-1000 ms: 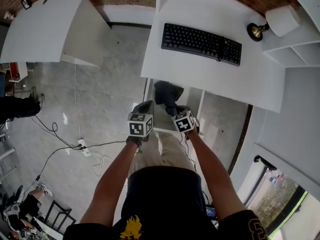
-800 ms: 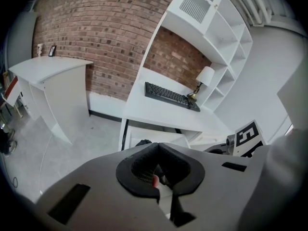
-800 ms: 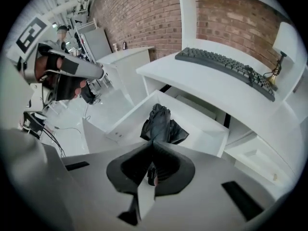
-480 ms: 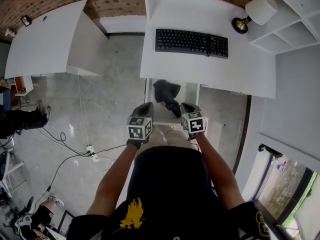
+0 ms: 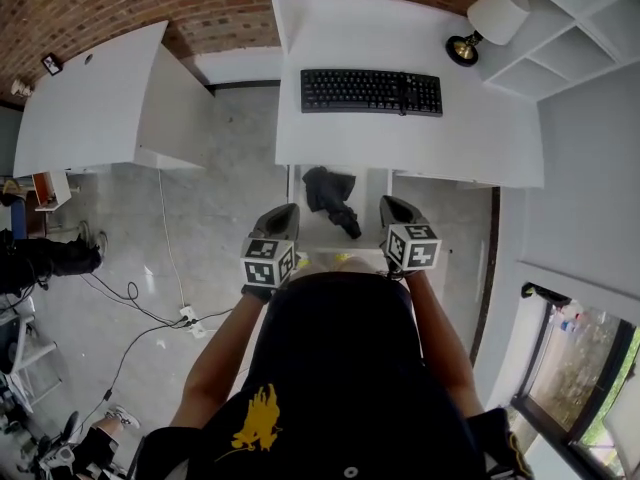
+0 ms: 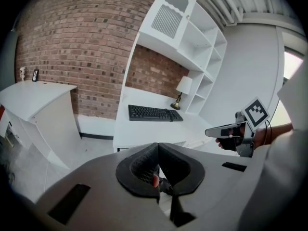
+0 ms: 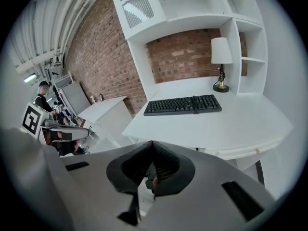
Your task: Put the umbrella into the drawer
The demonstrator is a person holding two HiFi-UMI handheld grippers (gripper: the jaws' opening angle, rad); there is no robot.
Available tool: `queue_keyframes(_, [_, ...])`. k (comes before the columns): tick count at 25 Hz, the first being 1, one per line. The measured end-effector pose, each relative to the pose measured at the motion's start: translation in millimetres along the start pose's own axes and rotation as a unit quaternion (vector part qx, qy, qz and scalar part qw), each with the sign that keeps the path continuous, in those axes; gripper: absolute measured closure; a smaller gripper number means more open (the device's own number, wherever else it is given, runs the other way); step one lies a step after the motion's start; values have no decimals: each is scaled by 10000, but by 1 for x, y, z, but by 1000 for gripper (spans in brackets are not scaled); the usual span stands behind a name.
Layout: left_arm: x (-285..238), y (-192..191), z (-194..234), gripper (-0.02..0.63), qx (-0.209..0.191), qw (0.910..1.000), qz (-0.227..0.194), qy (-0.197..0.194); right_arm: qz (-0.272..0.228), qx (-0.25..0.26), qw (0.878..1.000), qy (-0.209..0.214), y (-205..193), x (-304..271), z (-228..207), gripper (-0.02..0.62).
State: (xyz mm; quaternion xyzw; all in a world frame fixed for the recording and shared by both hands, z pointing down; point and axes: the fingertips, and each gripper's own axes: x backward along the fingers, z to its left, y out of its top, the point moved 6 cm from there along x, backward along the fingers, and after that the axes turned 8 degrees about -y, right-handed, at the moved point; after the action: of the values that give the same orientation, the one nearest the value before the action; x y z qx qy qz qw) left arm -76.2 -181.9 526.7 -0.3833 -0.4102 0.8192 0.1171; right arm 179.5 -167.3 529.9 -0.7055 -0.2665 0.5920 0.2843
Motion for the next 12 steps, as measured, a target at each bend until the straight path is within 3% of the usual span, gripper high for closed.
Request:
queue_keyframes(9, [19, 31, 18, 589, -10, 9994, -266, 206, -409, 71, 9989, -205, 25, 30, -6, 595])
queue_keyframes(12, [20, 46, 19, 589, -193, 9992, -290, 206, -490, 37, 9985, -240, 34, 35, -11, 595])
